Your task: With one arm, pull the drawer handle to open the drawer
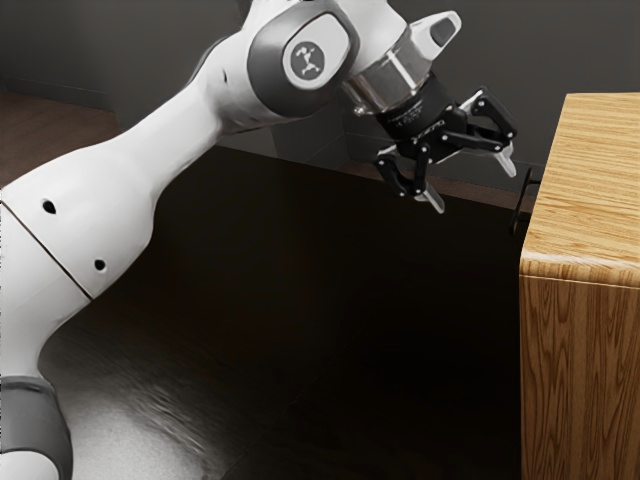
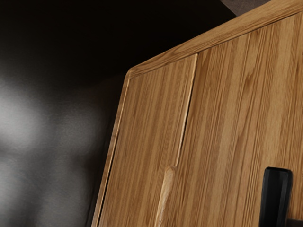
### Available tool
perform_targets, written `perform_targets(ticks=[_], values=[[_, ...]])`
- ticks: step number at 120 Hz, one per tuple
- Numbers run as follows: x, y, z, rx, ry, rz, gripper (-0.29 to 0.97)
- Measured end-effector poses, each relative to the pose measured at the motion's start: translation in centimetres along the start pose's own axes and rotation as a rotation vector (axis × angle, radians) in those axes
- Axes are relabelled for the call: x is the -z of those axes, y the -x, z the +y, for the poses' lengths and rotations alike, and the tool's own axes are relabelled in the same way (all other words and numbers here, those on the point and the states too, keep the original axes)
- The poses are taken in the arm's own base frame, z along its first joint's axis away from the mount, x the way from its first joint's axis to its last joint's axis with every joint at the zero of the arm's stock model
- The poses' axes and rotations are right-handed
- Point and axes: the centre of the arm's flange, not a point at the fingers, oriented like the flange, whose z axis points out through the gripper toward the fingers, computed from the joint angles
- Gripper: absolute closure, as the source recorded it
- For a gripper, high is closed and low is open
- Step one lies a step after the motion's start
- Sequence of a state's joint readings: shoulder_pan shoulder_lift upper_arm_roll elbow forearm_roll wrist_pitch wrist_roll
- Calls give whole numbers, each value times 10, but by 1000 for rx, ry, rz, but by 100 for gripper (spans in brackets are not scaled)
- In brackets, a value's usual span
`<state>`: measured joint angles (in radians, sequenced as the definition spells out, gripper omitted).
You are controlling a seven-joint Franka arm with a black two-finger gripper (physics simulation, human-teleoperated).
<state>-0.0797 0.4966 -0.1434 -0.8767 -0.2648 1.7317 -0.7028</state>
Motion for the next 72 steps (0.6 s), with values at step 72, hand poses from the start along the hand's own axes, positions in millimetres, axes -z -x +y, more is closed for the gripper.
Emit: perform_targets(ticks=[72], values=[[-15, 2, 10, -8, 31, -2, 3]])
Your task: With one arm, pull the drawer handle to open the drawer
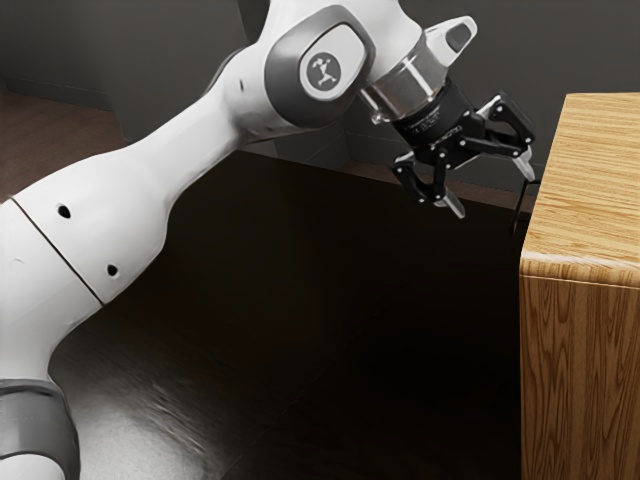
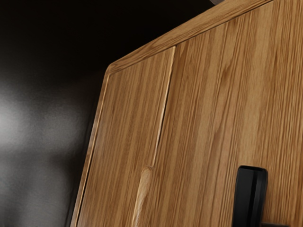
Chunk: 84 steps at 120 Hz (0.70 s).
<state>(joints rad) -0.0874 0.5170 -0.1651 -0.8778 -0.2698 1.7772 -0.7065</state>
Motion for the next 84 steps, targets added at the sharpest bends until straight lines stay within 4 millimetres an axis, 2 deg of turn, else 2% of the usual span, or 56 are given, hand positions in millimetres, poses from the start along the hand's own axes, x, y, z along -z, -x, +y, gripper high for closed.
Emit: perform_targets(ticks=[38, 84], values=[[-1, -1, -4, 2, -16, -10, 14], [3, -8, -21, 14, -61, -39, 16]])
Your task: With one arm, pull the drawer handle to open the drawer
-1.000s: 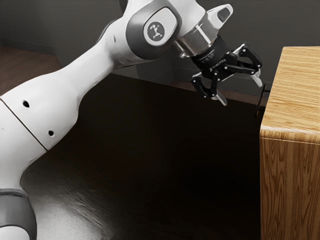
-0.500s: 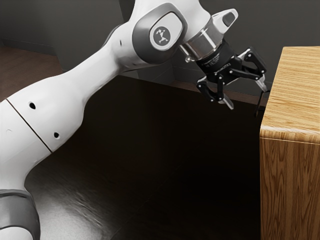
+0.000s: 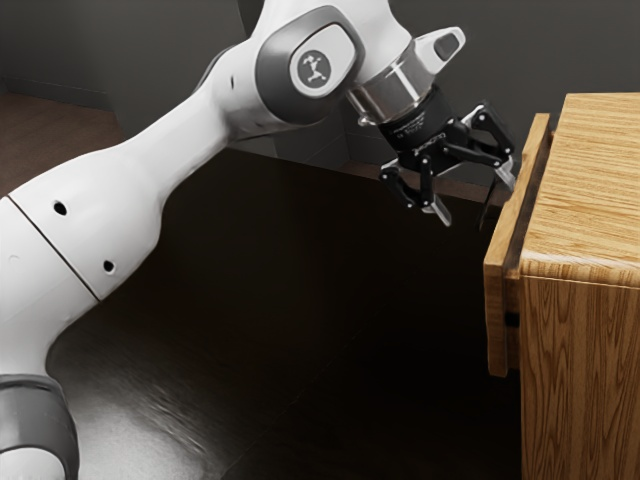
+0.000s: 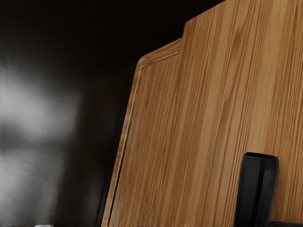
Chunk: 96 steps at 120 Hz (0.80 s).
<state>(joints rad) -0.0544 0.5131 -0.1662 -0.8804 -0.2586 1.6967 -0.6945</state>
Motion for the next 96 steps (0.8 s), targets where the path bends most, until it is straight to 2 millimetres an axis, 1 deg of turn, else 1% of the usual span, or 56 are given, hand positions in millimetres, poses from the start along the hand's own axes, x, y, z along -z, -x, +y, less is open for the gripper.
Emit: perform_targets(ticks=[40, 81, 96], values=[[12, -11, -22, 16, -32, -13, 15], [33, -18, -45, 28, -62, -15, 16], [38, -20, -52, 30, -73, -15, 16]])
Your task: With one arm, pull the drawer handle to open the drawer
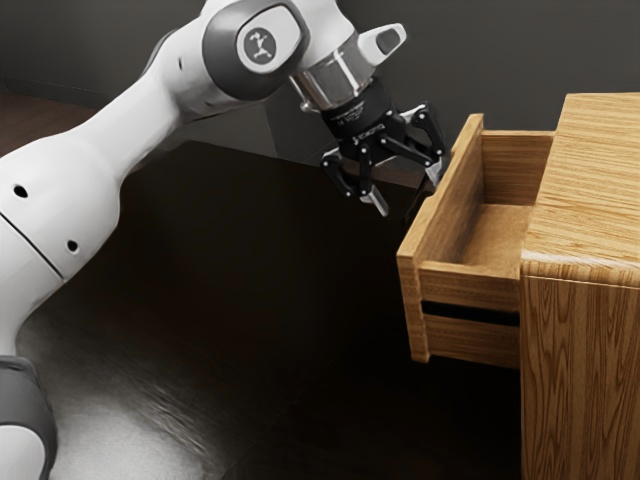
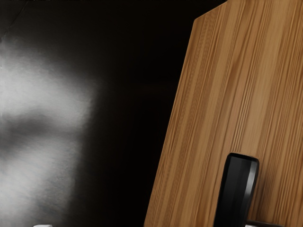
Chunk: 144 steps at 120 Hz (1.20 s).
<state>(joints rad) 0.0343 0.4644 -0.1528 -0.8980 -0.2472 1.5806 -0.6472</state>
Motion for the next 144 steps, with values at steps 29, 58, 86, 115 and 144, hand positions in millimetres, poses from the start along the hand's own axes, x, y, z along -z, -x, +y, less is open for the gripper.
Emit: perform_targets(ticks=[29, 58, 86, 115, 144], values=[[12, 1, -11, -6, -16, 4, 15], [21, -4, -27, 1, -40, 11, 14], [41, -12, -53, 25, -67, 28, 14], [102, -13, -100, 74, -83, 94, 13], [207, 38, -137, 128, -53, 222, 4]])
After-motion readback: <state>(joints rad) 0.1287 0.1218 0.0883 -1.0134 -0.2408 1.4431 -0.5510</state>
